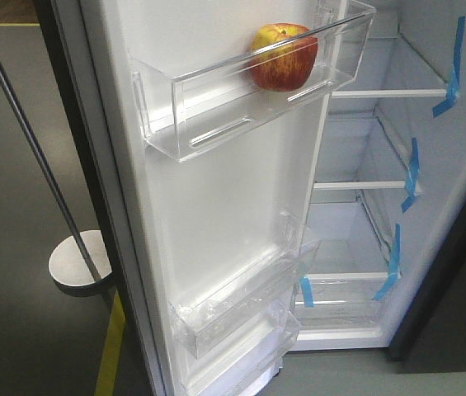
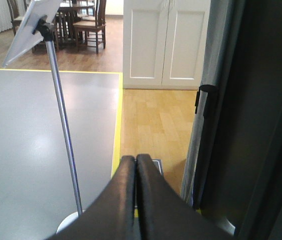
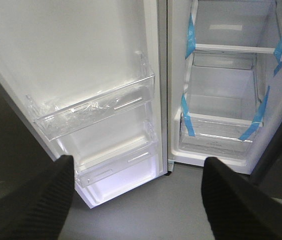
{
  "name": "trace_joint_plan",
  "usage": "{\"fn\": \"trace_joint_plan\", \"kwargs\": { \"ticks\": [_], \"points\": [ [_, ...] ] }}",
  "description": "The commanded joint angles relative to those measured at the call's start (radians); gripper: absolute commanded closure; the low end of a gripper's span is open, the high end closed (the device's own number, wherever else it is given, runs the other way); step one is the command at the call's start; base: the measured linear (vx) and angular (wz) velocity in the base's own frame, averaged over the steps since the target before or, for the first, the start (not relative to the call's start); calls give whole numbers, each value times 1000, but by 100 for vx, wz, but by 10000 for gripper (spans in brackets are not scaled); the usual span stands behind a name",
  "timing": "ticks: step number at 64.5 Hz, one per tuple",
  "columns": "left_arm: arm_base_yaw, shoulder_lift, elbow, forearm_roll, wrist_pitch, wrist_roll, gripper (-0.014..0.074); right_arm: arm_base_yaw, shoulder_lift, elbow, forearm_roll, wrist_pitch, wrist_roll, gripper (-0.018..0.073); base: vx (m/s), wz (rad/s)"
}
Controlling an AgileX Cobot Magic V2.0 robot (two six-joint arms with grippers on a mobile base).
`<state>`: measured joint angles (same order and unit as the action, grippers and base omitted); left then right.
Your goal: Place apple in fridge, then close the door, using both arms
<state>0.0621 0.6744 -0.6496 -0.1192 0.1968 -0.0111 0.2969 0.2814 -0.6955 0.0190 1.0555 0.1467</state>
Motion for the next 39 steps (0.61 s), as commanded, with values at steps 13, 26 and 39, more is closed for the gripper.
{"fn": "trace_joint_plan", "kwargs": {
  "ticks": [13,26,39],
  "points": [
    [-5,-2,-72,0,-72,117,294,-6,13,-21,-8,-63,-11,51,0,0],
    [-5,-2,-70,-4,-37,126,-99,-6,13,-21,-8,-63,-11,51,0,0],
    [-5,-1,-73,-100,-22,55,-112,-6,13,-21,-8,-63,-11,51,0,0]
  ]
}}
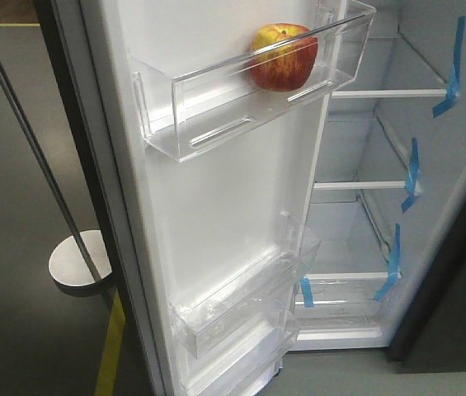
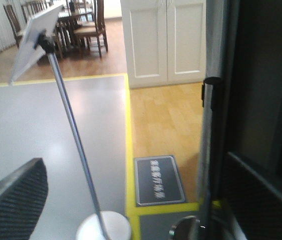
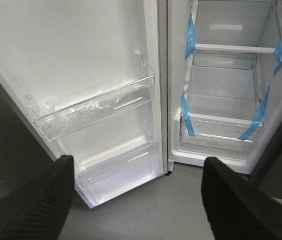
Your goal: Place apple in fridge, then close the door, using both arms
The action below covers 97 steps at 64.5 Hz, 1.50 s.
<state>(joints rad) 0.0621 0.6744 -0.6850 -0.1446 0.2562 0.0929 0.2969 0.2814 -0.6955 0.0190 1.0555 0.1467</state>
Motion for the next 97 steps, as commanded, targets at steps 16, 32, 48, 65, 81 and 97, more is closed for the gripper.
{"fn": "trace_joint_plan", "kwargs": {
  "ticks": [16,32,48,65,81,97],
  "points": [
    [-5,291,-345,-107,-83,4,-19,-6,13,-21,-8,-62,-11,51,0,0],
    [-5,629,-665,-193,34,-27,6,-6,13,-21,-8,-62,-11,51,0,0],
    [-53,867,-874,-224,106,32,6,-6,13,-21,-8,-61,-11,51,0,0],
    [-159,986,-1000,-267,113,130,6,-6,13,-21,-8,-61,-11,51,0,0],
    [-259,993,-1012,-288,165,194,6,-6,13,-21,-8,-62,-11,51,0,0],
    [-410,993,-1012,-397,200,287,6,-6,13,-21,-8,-63,-11,51,0,0]
  ]
}}
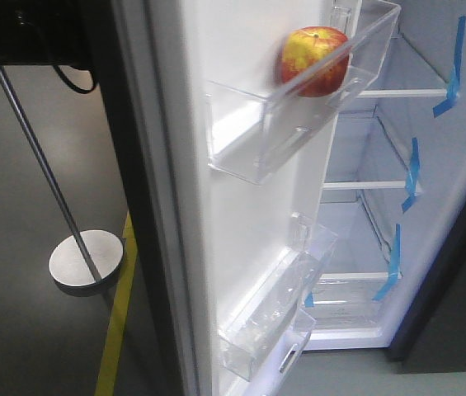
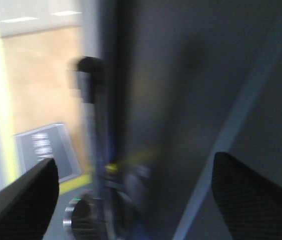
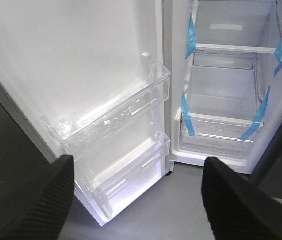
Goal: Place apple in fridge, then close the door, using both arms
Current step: 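Push the refrigerator door closed with the left arm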
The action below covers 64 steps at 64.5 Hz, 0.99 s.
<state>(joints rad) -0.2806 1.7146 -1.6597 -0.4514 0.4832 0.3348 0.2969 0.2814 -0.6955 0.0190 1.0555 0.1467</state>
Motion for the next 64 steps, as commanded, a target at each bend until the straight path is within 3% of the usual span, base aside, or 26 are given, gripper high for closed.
{"fn": "trace_joint_plan", "kwargs": {
  "ticks": [1,14,28,49,64],
  "points": [
    [-81,-47,-37,-95,-27,51,6,-6,13,-21,-8,-62,-11,51,0,0],
    [-221,-47,-37,-180,-112,155,6,-6,13,-21,-8,-62,-11,51,0,0],
    [-347,-26,-44,-180,-318,181,6,-6,13,-21,-8,-62,-11,51,0,0],
    [-467,170,-309,-186,-284,168,6,-6,13,-21,-8,-62,-11,51,0,0],
    [-474,321,-522,-221,-241,128,6,-6,13,-21,-8,-61,-11,51,0,0]
  ]
}}
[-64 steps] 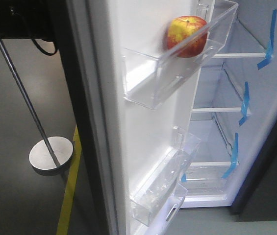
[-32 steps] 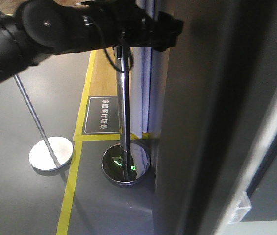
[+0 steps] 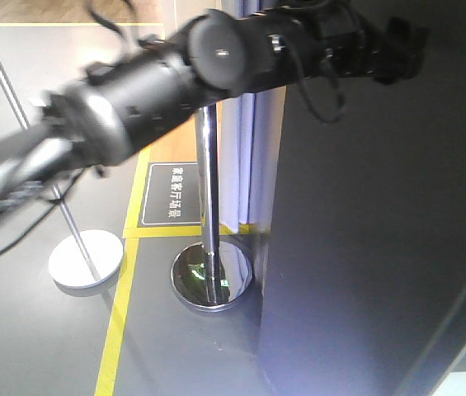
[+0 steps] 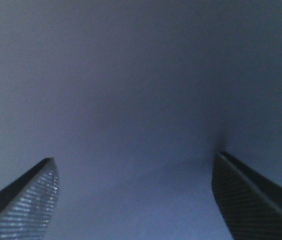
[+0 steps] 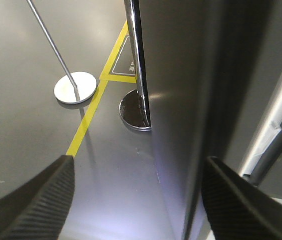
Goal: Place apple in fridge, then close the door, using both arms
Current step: 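Push the refrigerator door closed with the left arm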
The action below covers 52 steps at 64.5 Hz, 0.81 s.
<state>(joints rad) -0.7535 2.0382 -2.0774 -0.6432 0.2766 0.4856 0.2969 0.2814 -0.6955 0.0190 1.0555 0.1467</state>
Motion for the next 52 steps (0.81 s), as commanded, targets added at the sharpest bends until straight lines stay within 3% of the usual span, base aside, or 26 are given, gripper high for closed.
{"fn": "trace_joint_plan", "kwargs": {
  "ticks": [1,13,22,30,43,52],
  "points": [
    [-1,4,-114,-30,-33,-22,6,-6,13,-21,-8,-61,-11,51,0,0],
    [23,8,-144,-22,-55,-27,6,-6,13,-21,-8,-61,-11,51,0,0],
    [66,-22,-144,-22,-20,-102,6,-6,13,-21,-8,-61,-11,51,0,0],
    [110,-53,-144,18,68,-107,6,-6,13,-21,-8,-61,-11,51,0,0],
    [171,-121,-143,169,303,-107,6,-6,13,-21,-8,-61,-11,51,0,0],
    [210,-172,-142,212,431,-108,6,-6,13,-21,-8,-61,-11,51,0,0]
  ]
}}
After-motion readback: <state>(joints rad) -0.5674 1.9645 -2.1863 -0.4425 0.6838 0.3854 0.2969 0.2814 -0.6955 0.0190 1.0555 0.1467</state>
